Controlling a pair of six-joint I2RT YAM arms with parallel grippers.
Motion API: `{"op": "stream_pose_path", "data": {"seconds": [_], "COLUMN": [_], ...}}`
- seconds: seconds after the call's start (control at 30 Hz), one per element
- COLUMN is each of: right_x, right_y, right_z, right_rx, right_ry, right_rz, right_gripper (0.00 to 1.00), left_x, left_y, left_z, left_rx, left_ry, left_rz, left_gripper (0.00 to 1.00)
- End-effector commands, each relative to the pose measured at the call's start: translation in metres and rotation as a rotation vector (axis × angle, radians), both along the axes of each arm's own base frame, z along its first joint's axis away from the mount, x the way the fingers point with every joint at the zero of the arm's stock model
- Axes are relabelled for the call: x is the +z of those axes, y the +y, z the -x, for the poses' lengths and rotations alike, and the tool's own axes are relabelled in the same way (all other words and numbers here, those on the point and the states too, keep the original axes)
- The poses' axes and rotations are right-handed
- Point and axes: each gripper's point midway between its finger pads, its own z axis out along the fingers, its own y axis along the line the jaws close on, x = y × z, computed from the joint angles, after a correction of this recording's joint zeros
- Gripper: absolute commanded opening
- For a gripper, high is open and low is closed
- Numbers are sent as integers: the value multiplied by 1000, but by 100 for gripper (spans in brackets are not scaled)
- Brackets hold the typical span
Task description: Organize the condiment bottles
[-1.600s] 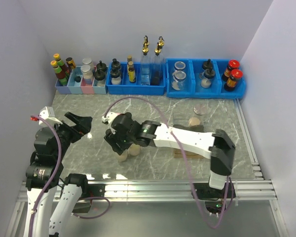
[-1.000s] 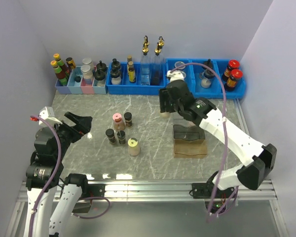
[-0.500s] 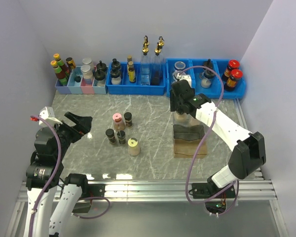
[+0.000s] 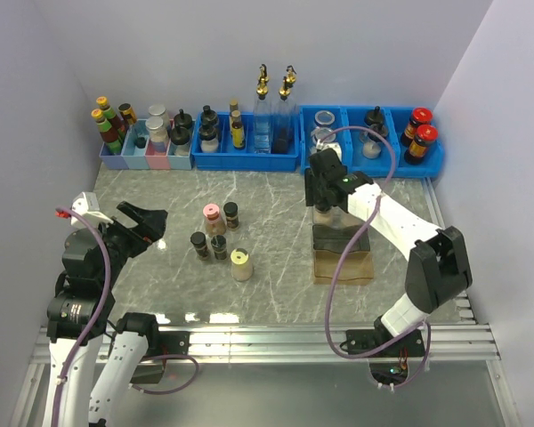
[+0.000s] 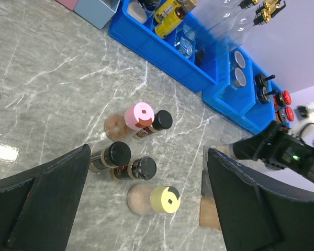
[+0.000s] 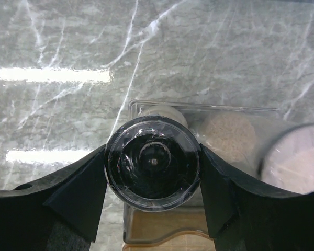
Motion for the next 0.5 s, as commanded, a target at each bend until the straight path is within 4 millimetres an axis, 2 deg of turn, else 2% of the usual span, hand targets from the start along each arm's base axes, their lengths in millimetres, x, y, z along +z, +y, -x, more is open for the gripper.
{"op": "stream_pose_path", "data": {"seconds": [0.0, 0.07, 0.17, 0.2, 0.23, 0.27, 0.3, 0.37, 0.4, 0.47], "right_x": [2, -5, -7, -8, -7, -3, 2, 11, 22, 36], "right_y": [6, 6, 8, 6, 6, 5, 2, -1, -2, -2], "right_z": [-17, -18, -17, -17, -17, -17, -16, -16, -15, -15], "right_rx": [-23, -29, -33, -41, -43, -48, -55, -64, -65, -63], "right_ry": [-42, -29, -22, -19, -20, -26, -36, -53, -75, -102], "right_rz": [-28, -26, -31, -27, -26, -20, -19, -17, -23, -36], "right_gripper": [11, 16, 32, 43, 48, 55, 68, 78, 84, 89], "left_x": [6, 7, 8, 9, 8, 8, 8, 9, 8, 8], "left_y": [-6, -7, -6, -7, -7, -7, -7, -8, -8, -9], "left_z": [-3, -3, -4, -3, -4, -4, -4, -4, -4, -4], "left_rx": [-28, -31, -29, -32, -32, -32, -32, -37, -36, -43], "left_ry": [-25, -25, -27, -29, -26, -26, -26, -31, -31, -32], "left_rz": [18, 19, 17, 18, 17, 17, 17, 17, 18, 23], "left_gripper": [99, 99, 99, 99, 99, 99, 99, 99, 99, 99]}}
